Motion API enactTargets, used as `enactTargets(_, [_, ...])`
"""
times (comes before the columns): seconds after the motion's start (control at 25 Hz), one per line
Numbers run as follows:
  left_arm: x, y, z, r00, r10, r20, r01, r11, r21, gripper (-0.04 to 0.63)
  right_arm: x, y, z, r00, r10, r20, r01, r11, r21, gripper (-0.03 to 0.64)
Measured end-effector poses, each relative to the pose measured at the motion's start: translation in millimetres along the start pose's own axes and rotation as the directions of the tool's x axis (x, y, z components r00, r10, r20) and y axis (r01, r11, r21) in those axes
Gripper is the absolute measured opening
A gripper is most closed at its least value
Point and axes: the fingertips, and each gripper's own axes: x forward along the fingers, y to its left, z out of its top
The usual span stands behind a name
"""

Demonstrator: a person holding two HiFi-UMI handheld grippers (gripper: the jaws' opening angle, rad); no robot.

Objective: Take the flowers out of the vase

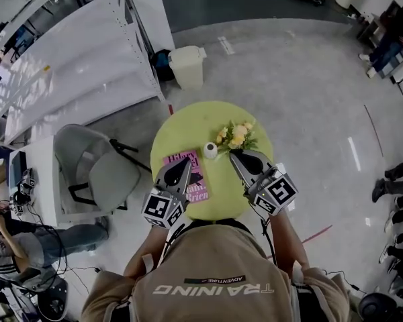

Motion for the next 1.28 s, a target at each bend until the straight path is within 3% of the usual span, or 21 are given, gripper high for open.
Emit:
enactTargets(0.24, [-4.2, 0.3, 28.7, 0.998, 0.010, 0.054, -0.012, 0.999, 0.032, 0.011, 1.3, 12.2, 16.8, 1.000, 0.021, 0.015, -0.020, 0.998, -0.052, -0.002])
enactTargets(1.28, [-16.4, 9.9, 37.5, 0.996, 0.046, 0.073, -0.050, 0.997, 0.054, 0.011, 6.0, 15.9, 19.8, 1.000, 0.017, -0.017, -0.019, 0.995, -0.102, -0.002])
